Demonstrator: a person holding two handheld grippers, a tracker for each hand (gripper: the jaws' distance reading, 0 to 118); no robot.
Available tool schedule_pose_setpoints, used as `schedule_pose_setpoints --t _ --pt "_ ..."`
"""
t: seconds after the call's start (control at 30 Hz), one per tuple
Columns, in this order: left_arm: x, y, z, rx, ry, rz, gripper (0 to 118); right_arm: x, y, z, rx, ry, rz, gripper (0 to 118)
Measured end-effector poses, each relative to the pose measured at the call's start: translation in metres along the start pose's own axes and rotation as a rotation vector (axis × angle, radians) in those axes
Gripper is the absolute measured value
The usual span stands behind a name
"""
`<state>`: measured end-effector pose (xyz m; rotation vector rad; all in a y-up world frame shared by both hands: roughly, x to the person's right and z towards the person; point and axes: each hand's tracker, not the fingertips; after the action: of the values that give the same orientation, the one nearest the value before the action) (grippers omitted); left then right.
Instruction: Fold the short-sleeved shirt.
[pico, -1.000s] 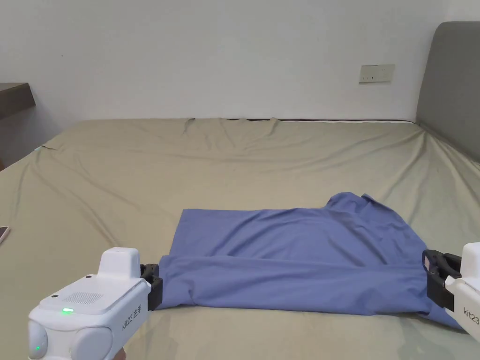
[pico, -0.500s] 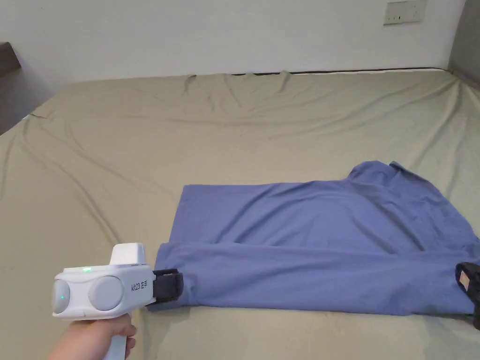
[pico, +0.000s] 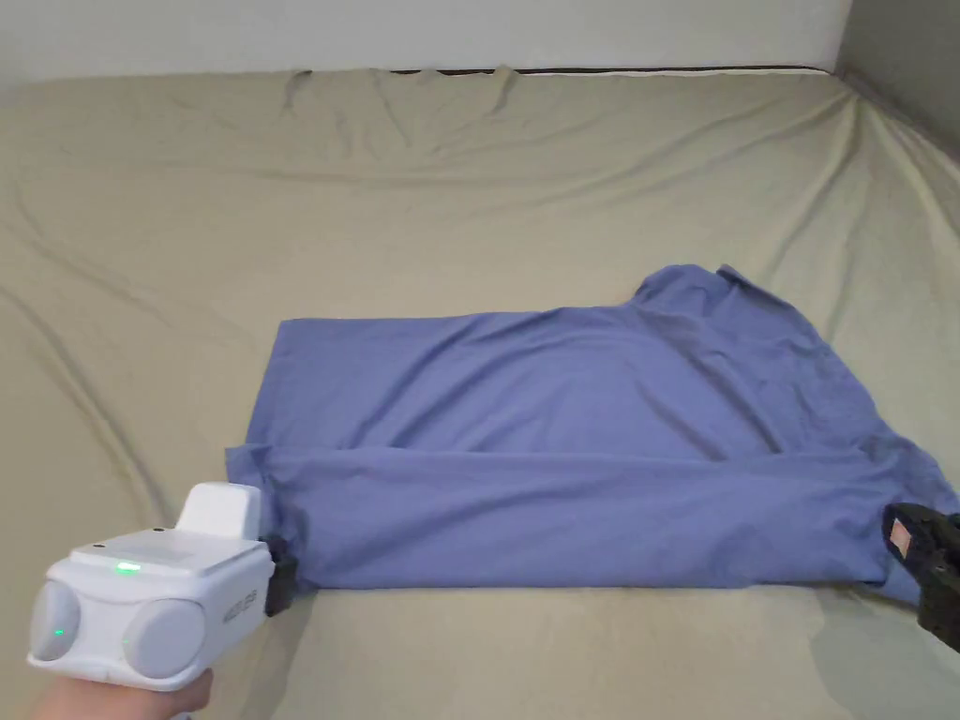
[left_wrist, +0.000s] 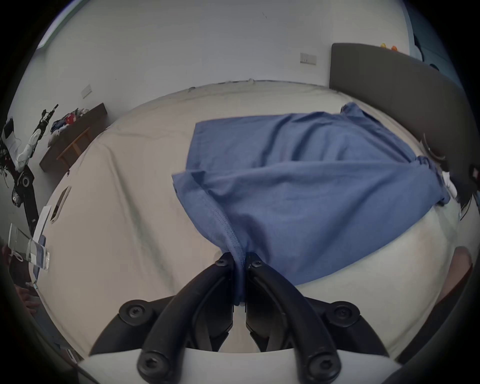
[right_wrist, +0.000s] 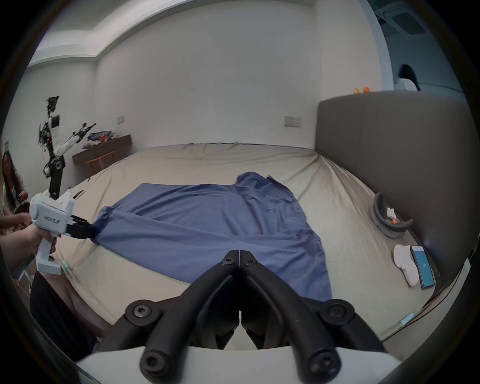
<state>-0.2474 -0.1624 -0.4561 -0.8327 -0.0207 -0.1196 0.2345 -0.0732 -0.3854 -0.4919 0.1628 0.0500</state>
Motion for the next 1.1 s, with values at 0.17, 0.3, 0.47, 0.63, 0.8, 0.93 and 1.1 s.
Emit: schedule_pose_setpoints --t 0.17,0.3,0.47,0.63,0.8,0.93,1.1 --pt "-0.029 0.006 0.025 0.047 -0.008 0.070 4 0.061 -0.002 -0.030 -0.163 0.002 -0.090 62" --pt "-0.029 0.010 0.033 0.052 -0.042 0.137 4 0.097 -0.024 -0.075 -0.296 -0.183 -0.044 100" --pt "-0.022 0.008 0.028 0.023 -0.036 0.109 4 0.109 -0.047 -0.115 -0.432 -0.050 -0.268 64" --pt "-0.025 0.010 0.029 0.013 -0.047 0.113 4 0.099 -0.037 -0.115 -0.385 0.004 -0.174 4" --pt "-0.037 0.021 0.044 0.035 -0.085 0.128 4 0.109 -0.030 -0.093 -0.343 -0.059 -0.109 4" --pt "-0.052 0.029 0.068 0.067 -0.136 0.168 4 0.116 -0.012 -0.058 -0.262 -0.035 -0.126 4" --pt "-0.065 0.018 0.103 0.093 -0.129 0.153 4 0.094 0.008 -0.008 -0.223 -0.012 -0.046 4"
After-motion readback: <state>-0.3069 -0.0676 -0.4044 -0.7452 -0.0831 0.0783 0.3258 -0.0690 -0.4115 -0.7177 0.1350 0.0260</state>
